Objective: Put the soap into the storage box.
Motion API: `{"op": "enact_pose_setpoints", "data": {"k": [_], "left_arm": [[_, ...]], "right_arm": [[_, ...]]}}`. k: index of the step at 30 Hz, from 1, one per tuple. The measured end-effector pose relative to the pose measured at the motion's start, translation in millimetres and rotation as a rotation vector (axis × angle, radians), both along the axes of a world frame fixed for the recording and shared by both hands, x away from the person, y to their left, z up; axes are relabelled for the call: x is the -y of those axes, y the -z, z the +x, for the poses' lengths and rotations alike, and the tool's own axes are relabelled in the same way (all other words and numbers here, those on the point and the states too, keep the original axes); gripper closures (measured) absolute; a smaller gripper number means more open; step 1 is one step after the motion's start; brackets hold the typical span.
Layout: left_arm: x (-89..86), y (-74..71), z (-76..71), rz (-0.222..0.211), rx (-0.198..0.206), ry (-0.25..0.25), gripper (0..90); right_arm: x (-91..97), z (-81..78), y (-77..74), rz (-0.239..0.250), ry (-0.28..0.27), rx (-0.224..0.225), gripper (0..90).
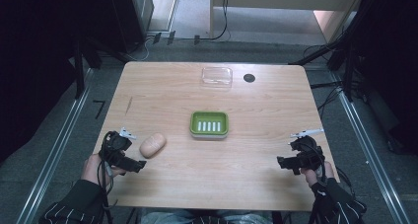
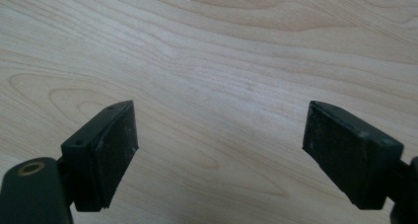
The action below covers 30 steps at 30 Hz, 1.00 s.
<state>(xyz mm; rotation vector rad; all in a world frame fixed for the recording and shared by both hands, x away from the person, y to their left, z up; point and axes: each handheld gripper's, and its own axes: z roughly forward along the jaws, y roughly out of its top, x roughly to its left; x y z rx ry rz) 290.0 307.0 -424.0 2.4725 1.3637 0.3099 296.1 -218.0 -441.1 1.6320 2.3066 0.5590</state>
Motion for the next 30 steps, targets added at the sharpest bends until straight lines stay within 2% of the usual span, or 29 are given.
{"op": "enact_pose_setpoints", "data": {"k": [9, 18, 30], "left_arm": [[-2.2, -0.1, -1.7, -0.002, 0.000, 0.001, 4.0], [-1.1, -2.2, -0.8, -0.006, 0.023, 0.013, 3.9], [7.8, -3.8, 8.1, 0.000, 0.024, 0.045, 4.0]], "right_arm": [[-3.1, 1.3, -0.3, -0.006, -0.013, 0.003, 14.2], [-3.9, 1.4, -0.5, -0.009, -0.014, 0.000, 14.1], [-2.5, 0.8, 0.5, -0.009, -0.016, -0.006, 14.1]]}}
